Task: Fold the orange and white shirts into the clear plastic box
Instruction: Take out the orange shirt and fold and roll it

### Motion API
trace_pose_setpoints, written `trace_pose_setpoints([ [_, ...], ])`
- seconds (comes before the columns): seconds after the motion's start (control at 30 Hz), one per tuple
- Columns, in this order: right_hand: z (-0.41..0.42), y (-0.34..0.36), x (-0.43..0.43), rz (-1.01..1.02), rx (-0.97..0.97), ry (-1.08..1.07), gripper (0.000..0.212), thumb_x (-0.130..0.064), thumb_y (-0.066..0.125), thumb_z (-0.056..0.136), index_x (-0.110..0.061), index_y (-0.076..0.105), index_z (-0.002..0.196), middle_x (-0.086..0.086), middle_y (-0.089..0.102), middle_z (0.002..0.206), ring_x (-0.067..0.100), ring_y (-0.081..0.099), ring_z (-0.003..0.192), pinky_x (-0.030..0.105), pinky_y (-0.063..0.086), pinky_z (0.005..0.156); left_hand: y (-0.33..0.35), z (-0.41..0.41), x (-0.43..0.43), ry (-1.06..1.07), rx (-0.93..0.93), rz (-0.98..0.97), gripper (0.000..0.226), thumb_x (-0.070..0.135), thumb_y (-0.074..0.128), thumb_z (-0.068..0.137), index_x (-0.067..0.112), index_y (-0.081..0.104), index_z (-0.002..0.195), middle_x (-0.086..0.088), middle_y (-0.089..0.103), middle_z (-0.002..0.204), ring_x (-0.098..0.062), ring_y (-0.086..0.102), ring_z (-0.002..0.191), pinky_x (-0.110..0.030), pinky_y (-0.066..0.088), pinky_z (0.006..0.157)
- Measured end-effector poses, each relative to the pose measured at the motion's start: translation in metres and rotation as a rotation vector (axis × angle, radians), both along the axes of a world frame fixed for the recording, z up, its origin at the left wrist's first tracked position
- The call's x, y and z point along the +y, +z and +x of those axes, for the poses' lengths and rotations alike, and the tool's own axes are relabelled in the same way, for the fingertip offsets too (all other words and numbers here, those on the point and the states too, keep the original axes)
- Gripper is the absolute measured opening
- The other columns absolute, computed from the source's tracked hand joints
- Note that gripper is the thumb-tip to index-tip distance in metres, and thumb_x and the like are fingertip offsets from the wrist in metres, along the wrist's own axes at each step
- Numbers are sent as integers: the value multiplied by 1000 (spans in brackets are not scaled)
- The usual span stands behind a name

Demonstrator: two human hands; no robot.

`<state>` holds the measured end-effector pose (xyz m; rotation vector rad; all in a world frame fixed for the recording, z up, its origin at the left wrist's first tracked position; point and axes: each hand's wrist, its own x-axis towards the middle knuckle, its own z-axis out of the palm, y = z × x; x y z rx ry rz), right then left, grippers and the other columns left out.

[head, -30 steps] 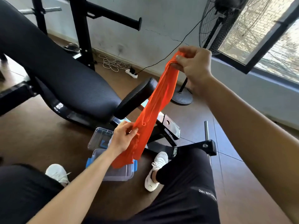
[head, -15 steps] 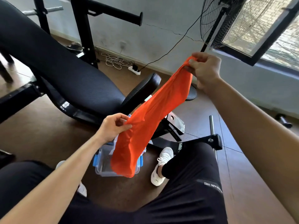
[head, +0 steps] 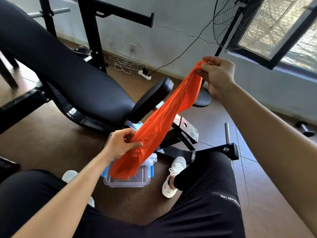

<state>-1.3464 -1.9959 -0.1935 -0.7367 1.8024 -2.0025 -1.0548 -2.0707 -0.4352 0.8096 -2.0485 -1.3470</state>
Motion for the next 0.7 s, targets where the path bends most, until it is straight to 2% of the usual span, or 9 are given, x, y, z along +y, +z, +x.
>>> trace_pose_setpoints([
  [0.07, 5, 8, -2, -14, 12, 15, 18, 12, 62, 90, -4, 69, 93, 16, 62, 98, 24, 71, 80, 25, 60, 71, 6, -1, 4, -18, 53, 45, 21, 44, 88, 64, 34, 74, 76, 8, 73, 72, -4, 60, 62, -24, 52, 64],
  [0.13, 9, 15, -3, -30, 14, 36, 19, 12, 61, 90, -5, 69, 92, 17, 62, 101, 23, 71, 81, 24, 59, 71, 9, -2, 7, -7, 129, 118, 7, 32, 84, 72, 33, 77, 73, 7, 74, 70, -7, 63, 63, -27, 54, 66],
  [0.2, 13, 21, -5, -41, 28, 51, 20, 13, 61, 90, -4, 69, 95, 19, 62, 106, 23, 72, 83, 24, 59, 71, 5, -3, 7, 49, 165, 180, 9, 20, 80, 82, 29, 80, 77, 4, 77, 76, -17, 66, 73, -36, 57, 75],
  [0.27, 16, 25, -6, -43, 57, 44, 20, 13, 61, 89, -2, 69, 99, 20, 62, 107, 22, 72, 81, 25, 60, 71, 2, -3, 5, 129, 204, 196, 18, 10, 75, 87, 28, 81, 85, 5, 78, 80, -21, 68, 81, -33, 59, 80],
  [0.4, 25, 31, -6, -67, 52, 27, 22, 14, 62, 89, 6, 68, 109, 20, 60, 108, 23, 70, 83, 26, 60, 73, 4, -3, 4, 346, 211, -16, 17, 12, 72, 92, 27, 72, 101, 4, 76, 89, -13, 71, 81, -28, 57, 75],
  [0.5, 36, 35, -8, -91, 39, 46, 23, 14, 62, 89, 8, 67, 111, 20, 59, 107, 24, 70, 86, 28, 61, 74, 6, -5, 15, 356, 186, -203, 15, 8, 70, 93, 19, 61, 95, 3, 70, 83, -9, 68, 74, -28, 56, 69],
  [0.6, 51, 41, -10, -97, 84, 62, 20, 14, 63, 89, 2, 68, 103, 17, 61, 102, 24, 71, 87, 28, 62, 73, -1, -21, 36, 289, 107, -441, 22, -4, 66, 88, 17, 72, 89, 5, 70, 88, -10, 67, 79, -26, 54, 77],
  [0.67, 59, 43, -14, -85, 133, 66, 21, 14, 64, 88, -5, 69, 96, 14, 62, 98, 23, 71, 87, 29, 62, 73, -6, -39, 52, 299, 70, -464, 25, -1, 66, 89, 17, 77, 102, 4, 72, 99, -11, 68, 87, -15, 50, 82],
  [0.7, 62, 43, -16, -78, 154, 66, 22, 14, 64, 88, -7, 69, 94, 12, 63, 95, 22, 71, 85, 29, 62, 73, -8, -50, 59, 306, 68, -451, 26, 1, 67, 90, 16, 77, 108, 2, 72, 103, -14, 69, 91, -16, 50, 85],
])
